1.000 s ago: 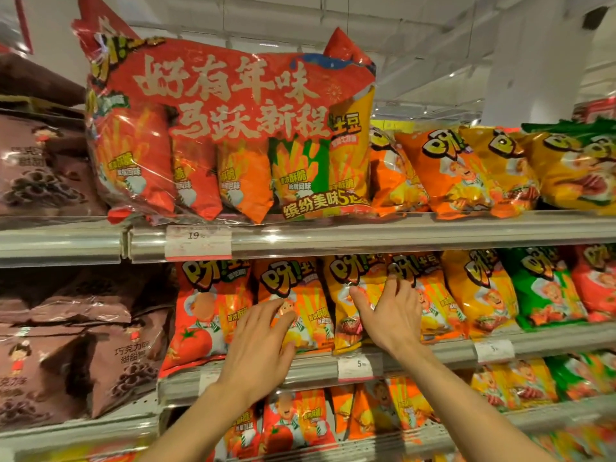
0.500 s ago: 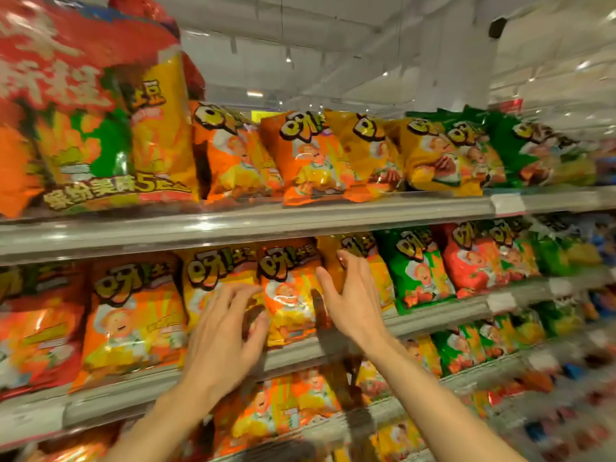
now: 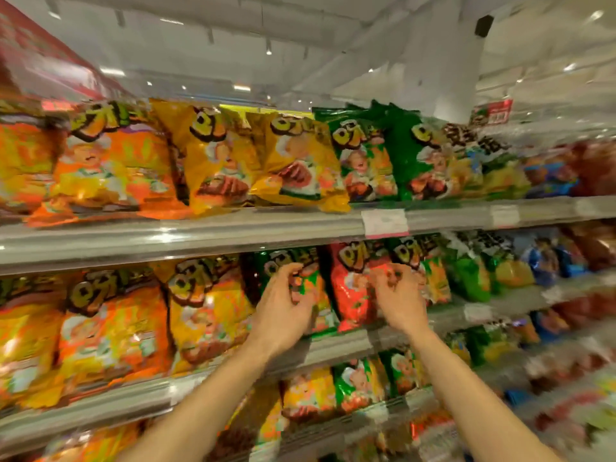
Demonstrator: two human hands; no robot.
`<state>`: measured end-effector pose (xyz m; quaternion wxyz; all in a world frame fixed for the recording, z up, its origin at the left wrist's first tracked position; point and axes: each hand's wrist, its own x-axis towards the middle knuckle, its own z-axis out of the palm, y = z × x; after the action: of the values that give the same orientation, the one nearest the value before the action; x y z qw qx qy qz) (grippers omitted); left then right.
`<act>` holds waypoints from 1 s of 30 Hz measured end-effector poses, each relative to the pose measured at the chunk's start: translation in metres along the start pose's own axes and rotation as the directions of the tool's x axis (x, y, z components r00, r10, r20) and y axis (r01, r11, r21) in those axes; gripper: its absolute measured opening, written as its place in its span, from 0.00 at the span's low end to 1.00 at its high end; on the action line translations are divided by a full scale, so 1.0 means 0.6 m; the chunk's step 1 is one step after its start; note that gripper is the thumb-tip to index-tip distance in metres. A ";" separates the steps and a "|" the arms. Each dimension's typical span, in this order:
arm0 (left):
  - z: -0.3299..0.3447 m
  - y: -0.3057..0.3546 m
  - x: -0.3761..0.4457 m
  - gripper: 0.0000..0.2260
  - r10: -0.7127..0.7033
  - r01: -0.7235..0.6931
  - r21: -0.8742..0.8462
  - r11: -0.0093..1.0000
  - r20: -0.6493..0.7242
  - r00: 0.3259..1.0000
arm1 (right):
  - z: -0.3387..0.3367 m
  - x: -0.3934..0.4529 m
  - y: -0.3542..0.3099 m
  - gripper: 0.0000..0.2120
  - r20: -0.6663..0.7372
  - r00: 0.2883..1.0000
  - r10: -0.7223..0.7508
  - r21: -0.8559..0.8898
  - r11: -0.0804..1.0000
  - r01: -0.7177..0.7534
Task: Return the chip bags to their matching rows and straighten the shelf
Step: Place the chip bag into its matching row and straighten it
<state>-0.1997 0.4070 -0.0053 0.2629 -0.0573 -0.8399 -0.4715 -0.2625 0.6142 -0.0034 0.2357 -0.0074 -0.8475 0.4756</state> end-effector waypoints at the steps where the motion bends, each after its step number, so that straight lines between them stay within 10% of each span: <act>1: 0.025 0.009 0.013 0.20 -0.020 0.020 0.008 1.000 0.021 1.000 | -0.008 0.018 0.018 0.28 0.006 1.000 0.023 -0.021 1.000 -0.023; 13: 0.163 0.040 0.068 0.31 -0.155 0.106 0.375 0.921 0.104 0.982 | 0.005 0.099 0.103 0.29 0.234 0.972 -0.015 -0.028 0.999 0.023; 24: 0.137 0.031 0.044 0.27 -0.042 0.043 0.065 0.997 -0.022 0.999 | -0.039 0.112 0.081 0.28 0.241 0.969 -0.050 0.156 0.988 0.012; 30: 0.112 0.042 0.021 0.42 -0.054 0.053 0.016 0.998 0.095 0.994 | -0.064 0.052 0.079 0.23 0.216 0.975 -0.059 0.188 0.982 0.017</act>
<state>-0.2277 0.4743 -0.0082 0.2101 -0.0555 -0.8557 -0.4695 -0.2845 0.6783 -0.0129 0.1490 0.0835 -0.8204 0.5456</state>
